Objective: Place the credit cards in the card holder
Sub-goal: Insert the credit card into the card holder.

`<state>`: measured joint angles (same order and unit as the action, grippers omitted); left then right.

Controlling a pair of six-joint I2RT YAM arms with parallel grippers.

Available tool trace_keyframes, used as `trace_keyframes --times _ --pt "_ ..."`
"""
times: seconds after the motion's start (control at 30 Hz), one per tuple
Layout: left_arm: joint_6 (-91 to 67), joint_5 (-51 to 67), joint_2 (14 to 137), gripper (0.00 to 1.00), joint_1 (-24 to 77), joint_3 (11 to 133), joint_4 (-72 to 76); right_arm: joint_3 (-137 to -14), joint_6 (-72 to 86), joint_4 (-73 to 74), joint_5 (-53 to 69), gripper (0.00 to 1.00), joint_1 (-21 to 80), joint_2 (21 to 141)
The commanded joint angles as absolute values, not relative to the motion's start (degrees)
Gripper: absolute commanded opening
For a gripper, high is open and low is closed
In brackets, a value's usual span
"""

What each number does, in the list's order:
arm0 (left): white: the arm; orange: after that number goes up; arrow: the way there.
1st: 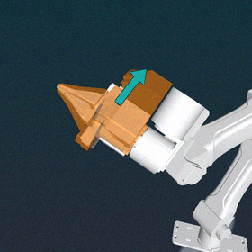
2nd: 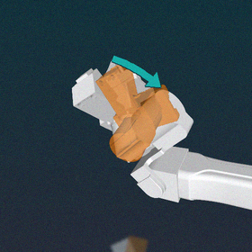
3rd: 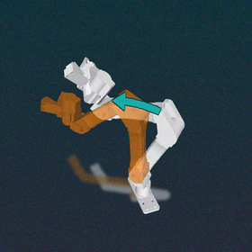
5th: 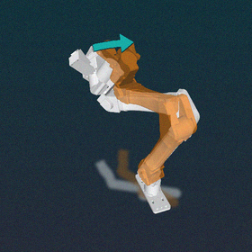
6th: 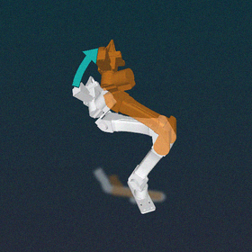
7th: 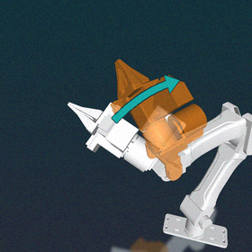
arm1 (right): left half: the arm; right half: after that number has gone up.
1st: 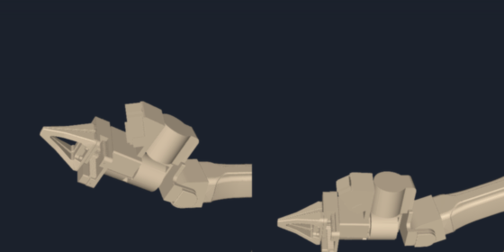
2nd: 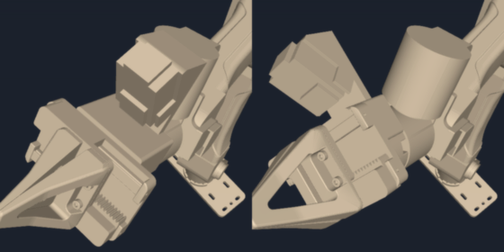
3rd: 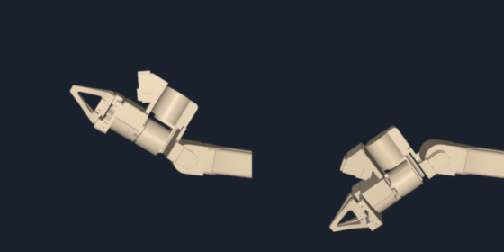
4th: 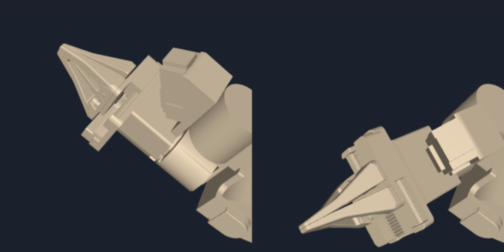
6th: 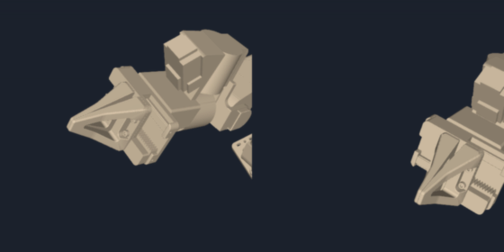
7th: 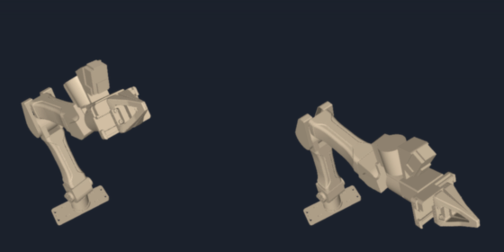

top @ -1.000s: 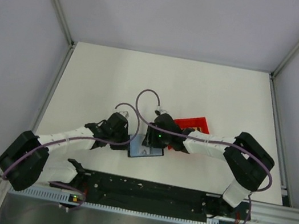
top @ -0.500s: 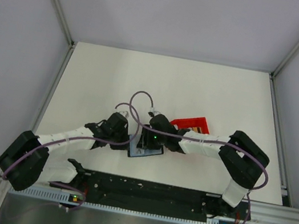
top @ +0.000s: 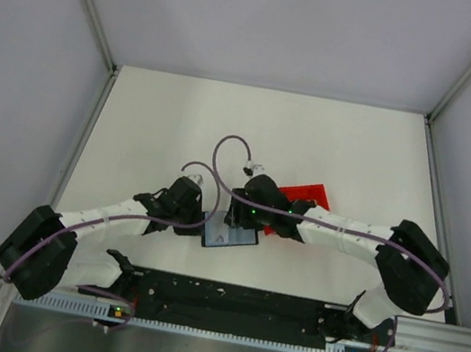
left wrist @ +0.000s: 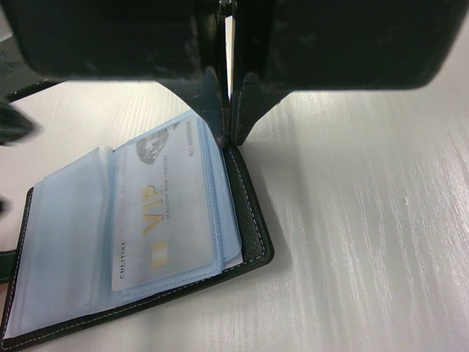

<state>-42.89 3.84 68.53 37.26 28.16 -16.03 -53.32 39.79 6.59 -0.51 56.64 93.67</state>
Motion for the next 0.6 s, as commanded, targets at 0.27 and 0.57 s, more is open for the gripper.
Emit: trace_keyframes --times 0.27,0.57 --pt "-42.1 4.22 68.38 0.0 37.44 28.74 -14.41 -46.67 35.25 11.6 -6.24 0.54 45.01 75.94" --pt "-42.1 3.96 68.29 0.0 37.53 28.65 -14.85 -46.41 35.16 11.51 -5.18 0.54 42.63 77.87"
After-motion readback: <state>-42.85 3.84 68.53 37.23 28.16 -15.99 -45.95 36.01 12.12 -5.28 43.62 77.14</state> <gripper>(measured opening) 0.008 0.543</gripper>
